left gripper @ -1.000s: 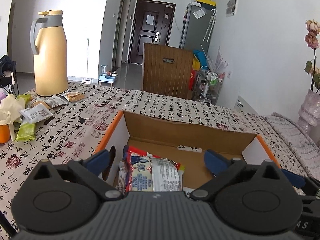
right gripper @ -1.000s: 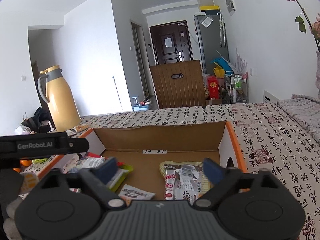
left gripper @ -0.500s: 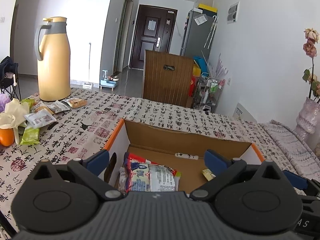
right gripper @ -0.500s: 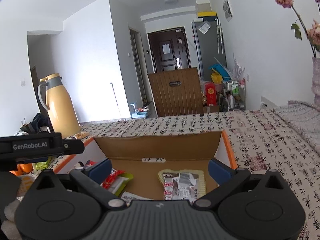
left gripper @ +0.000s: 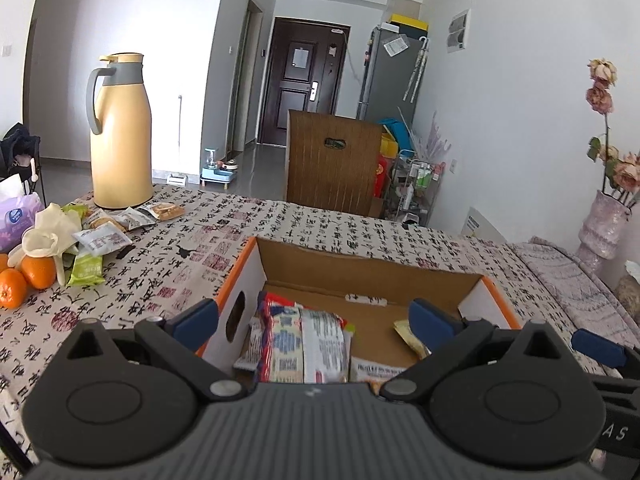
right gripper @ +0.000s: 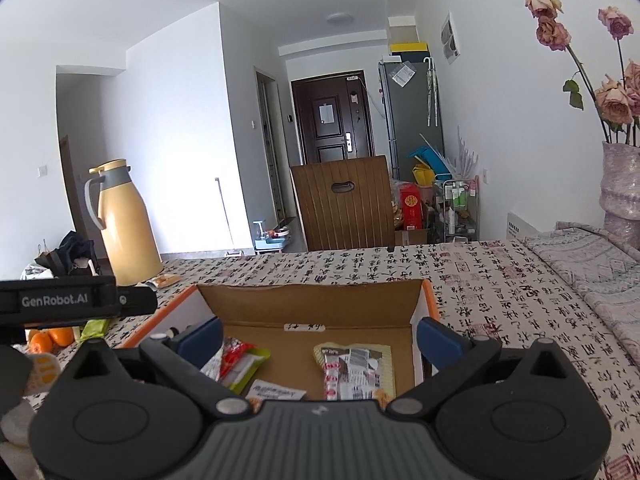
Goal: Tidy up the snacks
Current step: 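Move both tools back over the snack pile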
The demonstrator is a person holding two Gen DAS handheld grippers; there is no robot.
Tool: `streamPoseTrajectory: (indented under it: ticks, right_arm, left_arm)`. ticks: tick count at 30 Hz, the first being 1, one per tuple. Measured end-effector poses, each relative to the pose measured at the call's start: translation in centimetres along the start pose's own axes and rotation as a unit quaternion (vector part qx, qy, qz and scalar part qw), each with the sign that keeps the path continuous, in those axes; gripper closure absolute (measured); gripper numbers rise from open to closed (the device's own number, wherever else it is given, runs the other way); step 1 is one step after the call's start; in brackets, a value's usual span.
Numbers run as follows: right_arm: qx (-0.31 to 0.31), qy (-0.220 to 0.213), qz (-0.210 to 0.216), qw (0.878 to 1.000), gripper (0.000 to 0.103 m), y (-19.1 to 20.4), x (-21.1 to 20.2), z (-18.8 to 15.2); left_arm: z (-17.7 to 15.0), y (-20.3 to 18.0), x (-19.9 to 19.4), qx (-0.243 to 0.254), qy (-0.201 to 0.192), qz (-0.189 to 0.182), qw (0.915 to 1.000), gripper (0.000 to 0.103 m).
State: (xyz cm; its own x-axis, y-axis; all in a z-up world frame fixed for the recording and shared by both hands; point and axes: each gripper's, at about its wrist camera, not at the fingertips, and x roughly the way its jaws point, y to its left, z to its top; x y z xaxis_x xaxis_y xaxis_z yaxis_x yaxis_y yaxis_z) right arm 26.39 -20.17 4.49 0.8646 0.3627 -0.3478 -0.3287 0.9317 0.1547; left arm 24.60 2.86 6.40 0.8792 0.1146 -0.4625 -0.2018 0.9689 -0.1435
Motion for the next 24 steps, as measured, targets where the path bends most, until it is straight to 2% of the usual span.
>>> streamPoseTrajectory:
  ticks: [14,24]
  right_arm:
    - [0.006,0.025,-0.008,1.000,0.000,0.1,-4.6,-3.4]
    - [-0.007,0.057,-0.027,0.998,0.000,-0.3,-6.8,-6.3]
  left_arm:
    - [-4.0,1.6,-3.7,0.010,0.017,-0.004,0.9998,0.000]
    - [-7.6,2.7,-4.6,0.026,0.039,-0.022,0.9987,0.000]
